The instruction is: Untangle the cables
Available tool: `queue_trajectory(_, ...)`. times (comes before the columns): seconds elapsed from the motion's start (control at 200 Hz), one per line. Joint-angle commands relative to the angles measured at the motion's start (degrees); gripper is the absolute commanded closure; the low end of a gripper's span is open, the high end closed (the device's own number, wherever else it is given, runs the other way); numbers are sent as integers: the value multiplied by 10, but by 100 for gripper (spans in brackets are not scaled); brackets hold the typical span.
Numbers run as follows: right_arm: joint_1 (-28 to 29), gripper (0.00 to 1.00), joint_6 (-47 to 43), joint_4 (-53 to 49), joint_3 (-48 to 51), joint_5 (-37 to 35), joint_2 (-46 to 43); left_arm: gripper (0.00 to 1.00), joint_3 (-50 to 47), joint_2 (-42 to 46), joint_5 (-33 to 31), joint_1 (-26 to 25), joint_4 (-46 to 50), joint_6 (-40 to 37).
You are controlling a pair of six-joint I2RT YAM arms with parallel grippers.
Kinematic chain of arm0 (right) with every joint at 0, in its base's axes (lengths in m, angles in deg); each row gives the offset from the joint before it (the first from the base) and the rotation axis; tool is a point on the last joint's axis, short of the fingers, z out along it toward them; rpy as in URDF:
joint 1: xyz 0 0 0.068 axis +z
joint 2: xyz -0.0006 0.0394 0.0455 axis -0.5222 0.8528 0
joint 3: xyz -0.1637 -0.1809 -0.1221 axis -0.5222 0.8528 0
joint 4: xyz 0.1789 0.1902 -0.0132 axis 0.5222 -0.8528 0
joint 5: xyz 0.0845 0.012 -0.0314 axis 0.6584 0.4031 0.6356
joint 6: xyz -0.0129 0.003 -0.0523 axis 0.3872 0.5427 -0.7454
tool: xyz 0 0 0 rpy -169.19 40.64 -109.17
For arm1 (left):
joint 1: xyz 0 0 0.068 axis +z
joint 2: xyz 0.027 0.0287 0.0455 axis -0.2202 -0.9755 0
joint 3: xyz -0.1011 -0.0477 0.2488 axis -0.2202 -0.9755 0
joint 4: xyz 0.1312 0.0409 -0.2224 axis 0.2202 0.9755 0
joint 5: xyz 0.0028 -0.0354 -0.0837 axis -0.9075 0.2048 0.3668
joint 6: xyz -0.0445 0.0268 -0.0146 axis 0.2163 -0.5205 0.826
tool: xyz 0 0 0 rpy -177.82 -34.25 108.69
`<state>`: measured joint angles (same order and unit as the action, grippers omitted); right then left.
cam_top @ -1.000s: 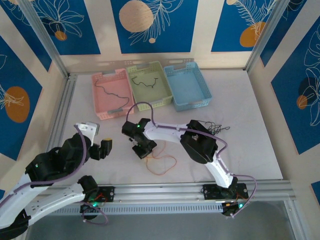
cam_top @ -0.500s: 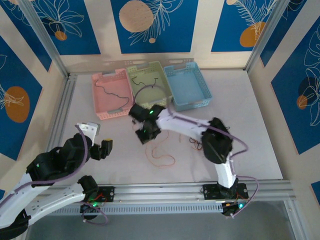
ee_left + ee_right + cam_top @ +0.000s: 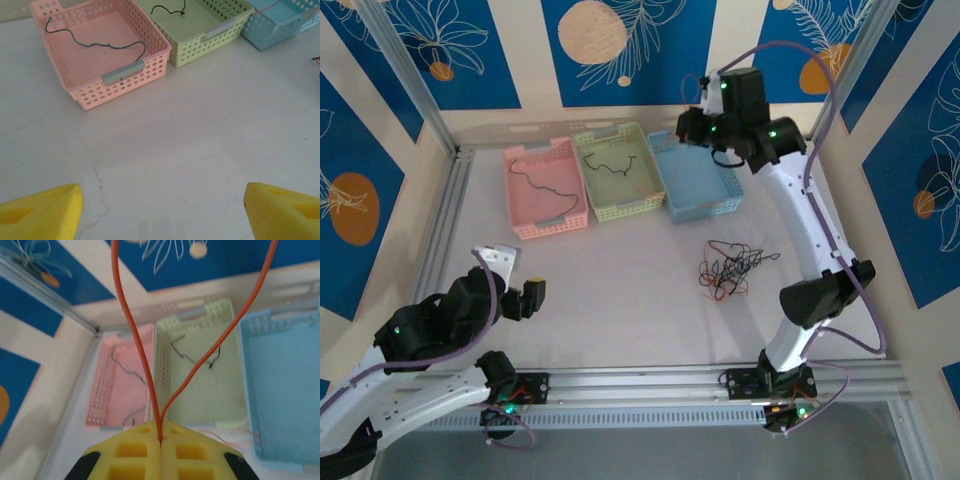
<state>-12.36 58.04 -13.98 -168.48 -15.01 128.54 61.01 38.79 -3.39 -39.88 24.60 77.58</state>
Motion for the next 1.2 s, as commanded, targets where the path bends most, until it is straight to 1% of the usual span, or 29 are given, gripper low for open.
queue_trajectory(0.0, -40, 100, 48, -15, -74, 63, 57, 16, -5, -4, -12, 5, -1, -10)
queue_trajectory(0.125, -74, 100, 79, -25, -165, 65, 127, 16, -6, -6, -11, 5, -2, -10)
queue_trajectory(0.22, -91, 100, 101, -12, -208, 84, 163, 16, -6, -6, -11, 5, -2, -11)
queue_trajectory(0.33, -106, 100, 118, -3, -256, 82, 208, 16, -7, -8, -11, 5, -3, -11)
queue_trajectory(0.42, -118, 100, 132, 3, -279, 95, 240, 16, -7, -9, -9, 4, -3, -11)
queue_trajectory(0.59, -122, 100, 136, 24, -258, 88, 267, 16, -8, -13, -8, 5, -4, -12)
queue_trajectory(0.715, -121, 100, 136, 36, -210, 65, 272, 16, -8, -12, -9, 5, -4, -12)
queue_trajectory(0.815, -120, 100, 136, 46, -179, 71, 275, 16, -9, -12, -9, 5, -4, -12)
queue_trajectory(0.96, -110, 100, 121, 34, -148, 14, 276, 16, -8, -13, -7, 5, -5, -13)
queue_trajectory(1.05, -109, 100, 111, 35, -136, -18, 280, 16, -8, -12, -7, 5, -5, -13)
queue_trajectory(1.12, -111, 100, 98, 30, -141, -20, 293, 16, -9, -12, -7, 5, -5, -12)
queue_trajectory(1.195, -113, 100, 91, -1, -164, -20, 317, 16, -9, -12, -7, 5, -5, -12)
